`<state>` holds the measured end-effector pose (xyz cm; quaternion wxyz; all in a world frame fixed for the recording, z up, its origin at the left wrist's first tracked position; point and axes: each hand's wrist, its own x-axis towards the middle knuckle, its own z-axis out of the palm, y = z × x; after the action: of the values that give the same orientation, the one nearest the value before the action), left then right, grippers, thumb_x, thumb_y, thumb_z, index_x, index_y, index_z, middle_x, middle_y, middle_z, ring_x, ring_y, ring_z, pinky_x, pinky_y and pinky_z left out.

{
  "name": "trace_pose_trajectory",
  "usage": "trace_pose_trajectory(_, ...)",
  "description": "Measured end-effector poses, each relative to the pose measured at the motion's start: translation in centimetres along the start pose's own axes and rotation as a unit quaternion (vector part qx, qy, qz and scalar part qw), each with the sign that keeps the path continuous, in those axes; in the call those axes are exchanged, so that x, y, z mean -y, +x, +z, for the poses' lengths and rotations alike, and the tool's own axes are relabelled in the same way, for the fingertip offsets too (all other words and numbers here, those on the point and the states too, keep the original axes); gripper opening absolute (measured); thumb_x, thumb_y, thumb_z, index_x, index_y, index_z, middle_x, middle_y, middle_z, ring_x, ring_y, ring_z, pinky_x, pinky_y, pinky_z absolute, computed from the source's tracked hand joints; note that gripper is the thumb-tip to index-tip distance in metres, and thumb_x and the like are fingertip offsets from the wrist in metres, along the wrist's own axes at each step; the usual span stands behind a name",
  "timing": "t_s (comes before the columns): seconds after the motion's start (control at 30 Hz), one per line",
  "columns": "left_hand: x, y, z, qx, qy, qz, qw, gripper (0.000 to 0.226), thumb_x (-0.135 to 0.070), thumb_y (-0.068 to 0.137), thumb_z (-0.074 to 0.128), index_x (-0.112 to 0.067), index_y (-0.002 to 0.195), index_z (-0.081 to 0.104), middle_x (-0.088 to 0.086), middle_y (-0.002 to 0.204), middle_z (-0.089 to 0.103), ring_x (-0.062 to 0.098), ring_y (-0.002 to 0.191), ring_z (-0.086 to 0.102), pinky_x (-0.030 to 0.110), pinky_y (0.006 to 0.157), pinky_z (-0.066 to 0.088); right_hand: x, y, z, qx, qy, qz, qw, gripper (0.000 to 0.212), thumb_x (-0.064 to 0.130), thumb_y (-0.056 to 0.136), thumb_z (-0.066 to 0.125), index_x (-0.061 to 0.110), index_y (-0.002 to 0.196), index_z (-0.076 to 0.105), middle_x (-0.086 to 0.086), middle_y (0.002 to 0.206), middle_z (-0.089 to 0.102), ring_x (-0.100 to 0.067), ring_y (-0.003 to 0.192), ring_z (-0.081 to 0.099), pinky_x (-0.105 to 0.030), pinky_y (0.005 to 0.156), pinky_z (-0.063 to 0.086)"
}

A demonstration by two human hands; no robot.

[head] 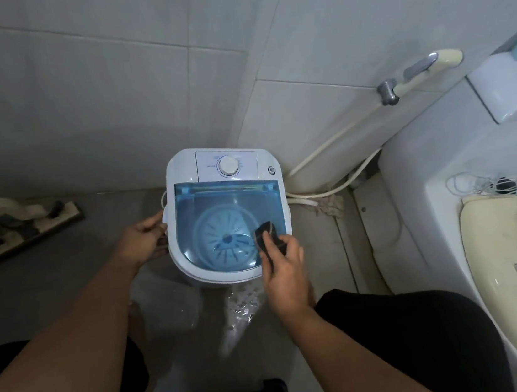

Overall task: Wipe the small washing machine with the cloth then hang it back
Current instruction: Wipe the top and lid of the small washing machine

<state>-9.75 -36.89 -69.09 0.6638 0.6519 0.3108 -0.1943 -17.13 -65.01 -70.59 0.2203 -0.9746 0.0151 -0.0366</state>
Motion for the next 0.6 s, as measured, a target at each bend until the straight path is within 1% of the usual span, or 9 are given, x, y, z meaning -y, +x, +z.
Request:
trace_pose_trajectory(0.1,0.0,0.0,-0.1,-0.001,-0.009,-0.003,1.000,0.040,-0.013,0.102,0.052,-0.025,0.139,0.057,0.013,0.107,0.068,0.014,0.078,0.066,0.029,0.074,0.054,3.1,-1.8,1.5,-0.004,0.033,-0.003,0.999,0.044,0.037,0.100,0.053,0.034,0.143,0.057,-0.006,0.132,0.051,-0.025,0.111,0.053,-0.043,0.085,0.057)
trace_pose_trajectory(0.23,0.3,0.4,-0.3,0.002,0.002,0.002,1.000,0.040,-0.015,0.102,0.053,-0.025,0.140,0.058,0.013,0.107,0.070,0.015,0.081,0.068,0.032,0.082,0.054,8.9,-2.2,3.7,0.051,0.052,-0.071,0.995,0.042,0.031,0.098,0.055,0.031,0.140,0.059,-0.007,0.131,0.052,-0.030,0.111,0.053,-0.045,0.089,0.054)
trace_pose_trajectory(0.27,0.4,0.4,-0.4,0.002,0.002,0.003,1.000,0.040,-0.015,0.101,0.053,-0.025,0.139,0.058,0.014,0.109,0.070,0.016,0.081,0.068,0.033,0.082,0.054,10.1,-1.7,3.8,0.067,0.058,-0.074,0.993,0.042,0.030,0.098,0.054,0.030,0.140,0.059,-0.006,0.130,0.051,-0.030,0.112,0.052,-0.046,0.090,0.054)
trace_pose_trajectory(0.33,0.4,0.4,-0.3,0.003,-0.003,0.003,1.000,0.040,-0.014,0.101,0.054,-0.024,0.139,0.059,0.016,0.113,0.069,0.021,0.086,0.068,0.035,0.084,0.054,10.8,-0.1,3.5,0.097,0.093,-0.076,0.988,0.042,0.031,0.098,0.055,0.028,0.140,0.060,-0.005,0.128,0.049,-0.029,0.116,0.052,-0.044,0.094,0.054)
trace_pose_trajectory(0.4,0.2,0.3,-0.3,0.007,-0.006,-0.001,1.000,0.040,-0.013,0.101,0.054,-0.023,0.140,0.058,0.017,0.114,0.068,0.026,0.094,0.066,0.037,0.088,0.053,9.6,1.5,2.2,0.093,0.147,-0.083,0.981,0.042,0.032,0.099,0.057,0.028,0.140,0.060,-0.003,0.127,0.050,-0.025,0.117,0.055,-0.039,0.099,0.053)
trace_pose_trajectory(0.43,0.2,0.3,-0.2,0.009,-0.008,-0.004,1.000,0.040,-0.013,0.101,0.053,-0.023,0.140,0.057,0.016,0.112,0.068,0.026,0.095,0.065,0.038,0.089,0.052,8.4,2.5,1.3,0.073,0.172,-0.075,0.979,0.042,0.030,0.099,0.058,0.028,0.141,0.060,-0.003,0.125,0.050,-0.022,0.115,0.056,-0.034,0.102,0.051)
trace_pose_trajectory(0.5,0.2,0.5,-0.2,0.010,-0.010,-0.006,1.000,0.040,-0.013,0.102,0.052,-0.023,0.141,0.057,0.014,0.105,0.068,0.022,0.088,0.066,0.038,0.090,0.052,4.8,4.6,-0.3,0.012,0.195,-0.011,0.981,0.042,0.024,0.099,0.062,0.026,0.141,0.062,-0.003,0.121,0.051,-0.017,0.107,0.058,-0.023,0.103,0.048)
trace_pose_trajectory(0.53,0.2,0.5,-0.3,0.011,-0.011,-0.005,1.000,0.040,-0.014,0.102,0.052,-0.024,0.141,0.057,0.013,0.102,0.069,0.020,0.084,0.066,0.037,0.090,0.052,2.8,5.5,-1.0,-0.012,0.191,0.034,0.981,0.041,0.022,0.099,0.063,0.025,0.140,0.062,-0.003,0.119,0.051,-0.016,0.105,0.058,-0.023,0.102,0.048)
trace_pose_trajectory(0.6,0.3,0.5,-0.3,0.010,-0.012,-0.001,1.000,0.040,-0.014,0.102,0.053,-0.024,0.140,0.058,0.011,0.100,0.069,0.016,0.081,0.066,0.037,0.090,0.052,-0.8,6.4,-2.0,-0.027,0.152,0.103,0.983,0.040,0.025,0.099,0.063,0.025,0.140,0.062,-0.001,0.118,0.050,-0.017,0.105,0.059,-0.033,0.102,0.052)
